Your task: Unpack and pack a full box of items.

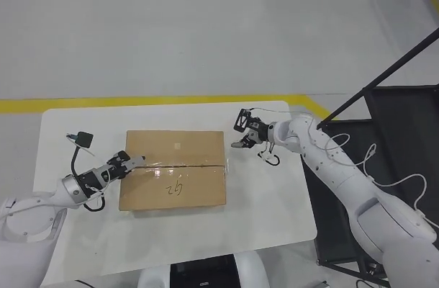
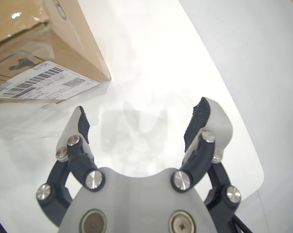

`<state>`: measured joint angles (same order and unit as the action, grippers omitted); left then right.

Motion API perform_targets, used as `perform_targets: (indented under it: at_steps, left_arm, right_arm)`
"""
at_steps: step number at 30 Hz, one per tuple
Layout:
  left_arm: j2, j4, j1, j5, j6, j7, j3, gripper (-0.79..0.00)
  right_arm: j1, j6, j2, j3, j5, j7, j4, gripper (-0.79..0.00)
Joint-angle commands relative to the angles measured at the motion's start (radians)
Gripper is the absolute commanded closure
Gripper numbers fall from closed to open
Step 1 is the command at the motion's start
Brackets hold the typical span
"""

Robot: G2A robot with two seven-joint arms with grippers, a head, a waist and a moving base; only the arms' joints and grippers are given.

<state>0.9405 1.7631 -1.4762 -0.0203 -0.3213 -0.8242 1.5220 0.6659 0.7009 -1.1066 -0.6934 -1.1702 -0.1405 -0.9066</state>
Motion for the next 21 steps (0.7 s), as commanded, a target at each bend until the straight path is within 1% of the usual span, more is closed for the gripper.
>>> perform_targets:
  at_steps: [1, 3, 7, 12, 21]
  left_arm:
    - [0.0, 0.0, 0.0, 0.0, 0.0, 0.0, 0.0, -0.785]
    - [0.0, 0.0, 0.0, 0.0, 0.0, 0.0, 0.0, -0.785]
    - [0.0, 0.0, 0.0, 0.0, 0.0, 0.0, 0.0, -0.785]
    - [0.0, 0.0, 0.0, 0.0, 0.0, 0.0, 0.0, -0.785]
    - [0.0, 0.0, 0.0, 0.0, 0.0, 0.0, 0.0, -0.785]
  right_arm:
    - [0.002, -0.021, -0.009, 0.011, -0.003, -0.028, -0.006, -0.785]
    - [0.002, -0.03, -0.02, 0.029, -0.011, -0.05, -0.009, -0.785]
    - [-0.01, -0.015, -0.035, 0.054, -0.05, -0.07, 0.019, -0.785]
    - [-0.025, 0.031, -0.03, 0.052, -0.114, -0.06, 0.063, -0.785]
    - [-0.016, 0.26, 0.015, 0.035, -0.255, 0.019, 0.051, -0.785]
